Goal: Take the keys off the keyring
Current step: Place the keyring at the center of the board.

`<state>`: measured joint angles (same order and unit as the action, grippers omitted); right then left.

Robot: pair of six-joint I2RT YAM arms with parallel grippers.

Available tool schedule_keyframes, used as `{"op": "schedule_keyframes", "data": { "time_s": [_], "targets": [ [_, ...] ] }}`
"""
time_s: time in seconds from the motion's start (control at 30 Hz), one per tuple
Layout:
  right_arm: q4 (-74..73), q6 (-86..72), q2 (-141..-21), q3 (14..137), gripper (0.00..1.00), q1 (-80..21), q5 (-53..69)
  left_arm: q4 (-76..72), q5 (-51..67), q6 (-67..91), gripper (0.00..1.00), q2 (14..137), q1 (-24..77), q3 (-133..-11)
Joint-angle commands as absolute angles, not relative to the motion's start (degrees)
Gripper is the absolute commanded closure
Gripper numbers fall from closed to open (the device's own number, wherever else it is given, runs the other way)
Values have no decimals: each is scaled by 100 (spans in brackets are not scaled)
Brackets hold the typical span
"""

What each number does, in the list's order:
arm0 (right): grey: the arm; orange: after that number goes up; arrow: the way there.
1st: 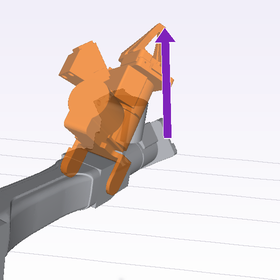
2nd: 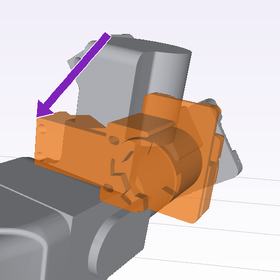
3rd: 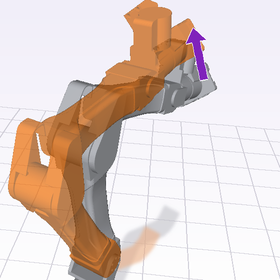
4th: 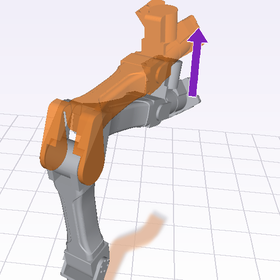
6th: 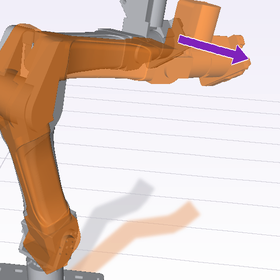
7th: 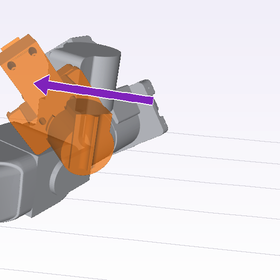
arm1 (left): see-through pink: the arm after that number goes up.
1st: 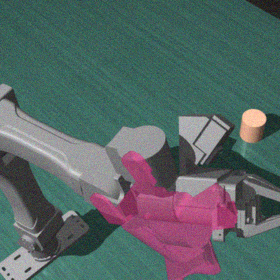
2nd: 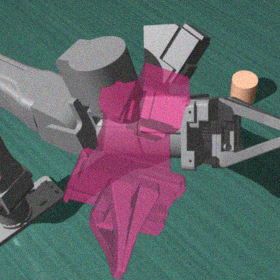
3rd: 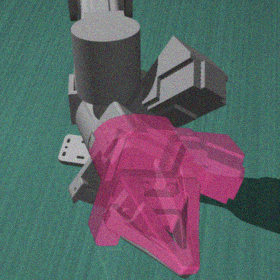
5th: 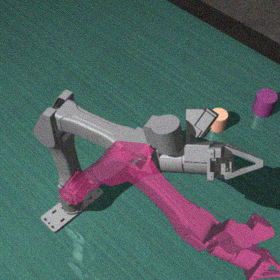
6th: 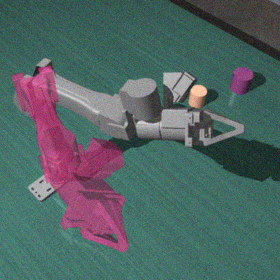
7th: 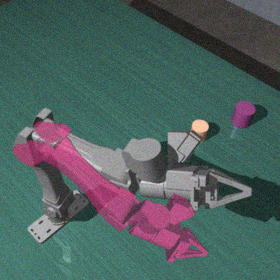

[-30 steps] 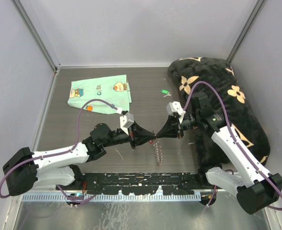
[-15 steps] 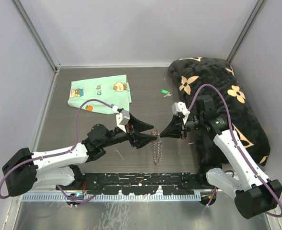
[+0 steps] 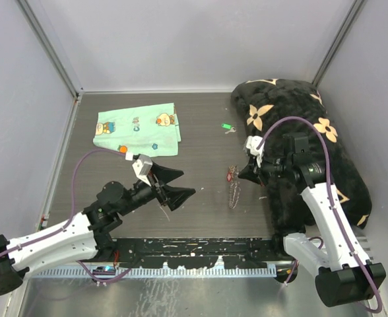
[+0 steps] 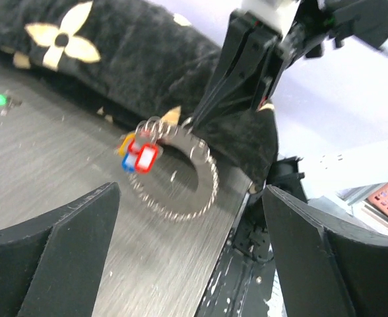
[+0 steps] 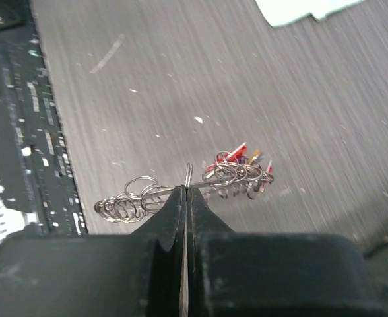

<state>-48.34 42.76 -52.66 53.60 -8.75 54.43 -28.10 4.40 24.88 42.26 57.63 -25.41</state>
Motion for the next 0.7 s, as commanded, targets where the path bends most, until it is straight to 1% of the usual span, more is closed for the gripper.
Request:
{"op": "schedule_keyframes", "data": {
  "time_s": [0.0,0.13,0.4,0.67],
  "targets": [
    [-4888,4066,-5339,5920,99,-760,4162,-1810,-13,2767,7,3806,5754,-2413],
    [-4957,3814,-5601,6176,99,-738,3309,-1382,-180,2846,4,3519,5748,-2374],
    [-4951,3581,-5998,6245,99,-736,2588,-1028,-348,2900,1,3014,5748,-2194],
    [-4759,3328,-6676,6397,99,-738,2580,-990,-346,3016,1,2803,5751,-2068]
  ]
}}
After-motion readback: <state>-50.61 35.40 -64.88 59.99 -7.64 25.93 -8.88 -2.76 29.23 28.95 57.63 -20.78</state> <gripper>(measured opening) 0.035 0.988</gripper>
